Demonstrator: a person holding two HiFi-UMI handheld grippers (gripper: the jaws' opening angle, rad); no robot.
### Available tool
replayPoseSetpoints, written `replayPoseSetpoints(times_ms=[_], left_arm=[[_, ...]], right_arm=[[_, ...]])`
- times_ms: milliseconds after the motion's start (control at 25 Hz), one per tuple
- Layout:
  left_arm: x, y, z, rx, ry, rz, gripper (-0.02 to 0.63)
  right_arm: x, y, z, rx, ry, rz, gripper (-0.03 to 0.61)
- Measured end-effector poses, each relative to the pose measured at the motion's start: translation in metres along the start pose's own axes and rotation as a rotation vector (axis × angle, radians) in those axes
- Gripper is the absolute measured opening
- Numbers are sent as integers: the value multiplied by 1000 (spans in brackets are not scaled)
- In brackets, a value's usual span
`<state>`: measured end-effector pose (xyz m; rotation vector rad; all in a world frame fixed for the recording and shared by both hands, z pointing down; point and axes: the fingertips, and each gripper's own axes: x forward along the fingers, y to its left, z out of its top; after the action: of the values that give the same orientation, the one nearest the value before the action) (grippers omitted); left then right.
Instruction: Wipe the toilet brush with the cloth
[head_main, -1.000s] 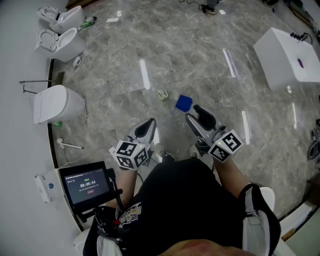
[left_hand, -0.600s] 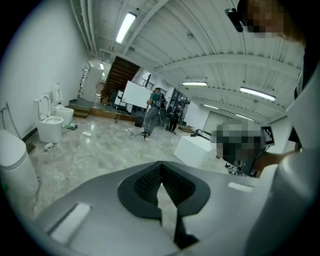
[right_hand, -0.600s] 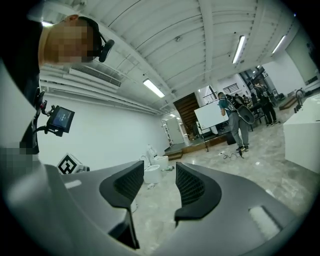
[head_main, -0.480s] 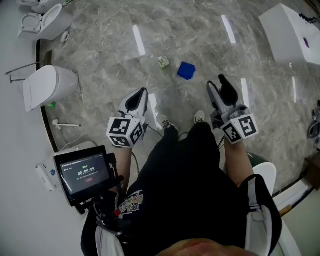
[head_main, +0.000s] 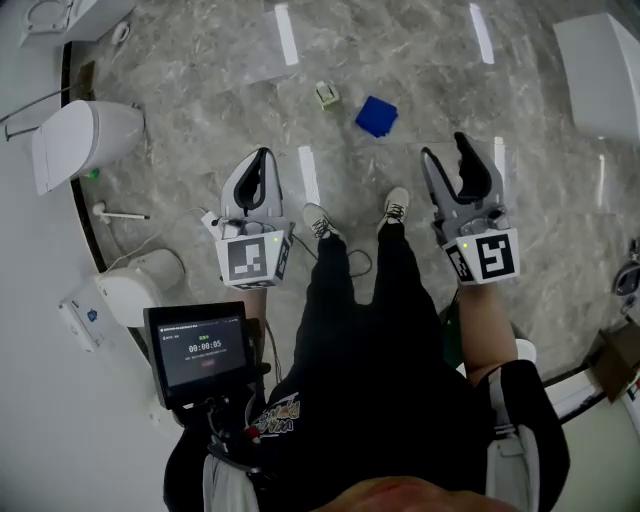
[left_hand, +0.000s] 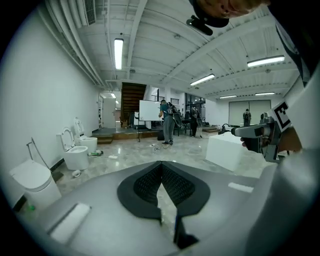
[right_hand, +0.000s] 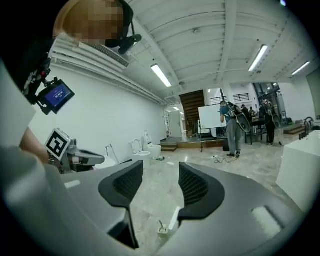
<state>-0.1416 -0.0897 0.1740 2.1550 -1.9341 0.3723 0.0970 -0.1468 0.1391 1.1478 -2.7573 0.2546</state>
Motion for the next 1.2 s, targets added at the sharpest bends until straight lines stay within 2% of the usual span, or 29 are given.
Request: replayPoseSetpoints(times_ms=[120, 240, 520, 720, 960, 1200], left_arm=[[22, -20, -13, -46, 24, 26, 11], [43, -36, -43, -76, 40, 44, 11], [68, -65, -153, -137, 96, 50, 11], [79, -57, -232, -160, 142, 51, 11], [112, -43, -309, -193, 92, 68, 11], [135, -47, -394, -195, 79, 32, 11]], right_arm=[[19, -13, -26, -31, 23, 60, 232], [39, -29, -66, -30, 51, 106, 239], [73, -50, -175, -31, 89, 143, 242], [93, -42, -241, -66, 99, 164, 255], [123, -36, -345, -56, 146, 185, 261], [159, -41, -460, -178, 208, 178, 261]])
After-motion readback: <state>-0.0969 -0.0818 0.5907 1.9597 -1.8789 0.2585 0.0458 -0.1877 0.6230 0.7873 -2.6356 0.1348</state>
